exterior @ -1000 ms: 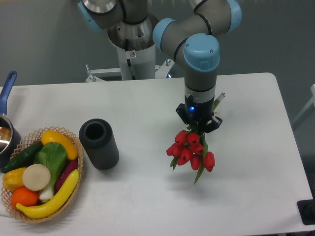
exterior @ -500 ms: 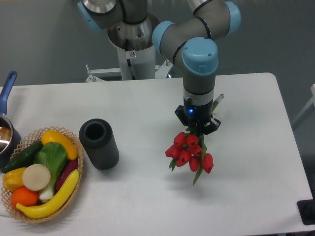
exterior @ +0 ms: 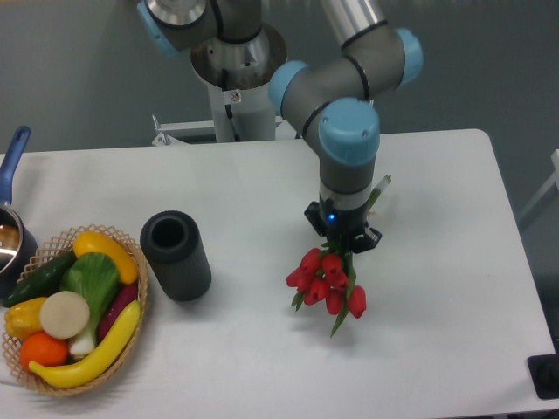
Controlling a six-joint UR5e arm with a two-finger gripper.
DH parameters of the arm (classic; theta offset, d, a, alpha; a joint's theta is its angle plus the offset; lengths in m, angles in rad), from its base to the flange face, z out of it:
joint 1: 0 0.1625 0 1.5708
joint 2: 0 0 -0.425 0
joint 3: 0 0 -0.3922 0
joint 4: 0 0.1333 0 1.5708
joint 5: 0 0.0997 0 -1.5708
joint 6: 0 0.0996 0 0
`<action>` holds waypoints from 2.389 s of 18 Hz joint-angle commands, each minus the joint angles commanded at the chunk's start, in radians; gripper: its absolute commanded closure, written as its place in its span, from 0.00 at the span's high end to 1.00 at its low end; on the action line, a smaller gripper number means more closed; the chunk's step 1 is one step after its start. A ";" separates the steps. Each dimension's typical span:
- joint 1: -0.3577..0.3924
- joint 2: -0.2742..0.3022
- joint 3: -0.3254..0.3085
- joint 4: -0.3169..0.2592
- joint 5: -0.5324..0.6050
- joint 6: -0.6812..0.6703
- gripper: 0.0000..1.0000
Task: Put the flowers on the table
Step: 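Lower the held red tulips toward the table with the gripper, then open the gripper to release the tulips onto the table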
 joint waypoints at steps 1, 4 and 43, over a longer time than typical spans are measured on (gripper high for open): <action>-0.002 -0.005 0.000 0.000 0.000 0.000 0.14; -0.005 -0.017 0.002 0.000 -0.005 -0.003 0.16; 0.149 0.034 0.031 0.018 -0.080 0.139 1.00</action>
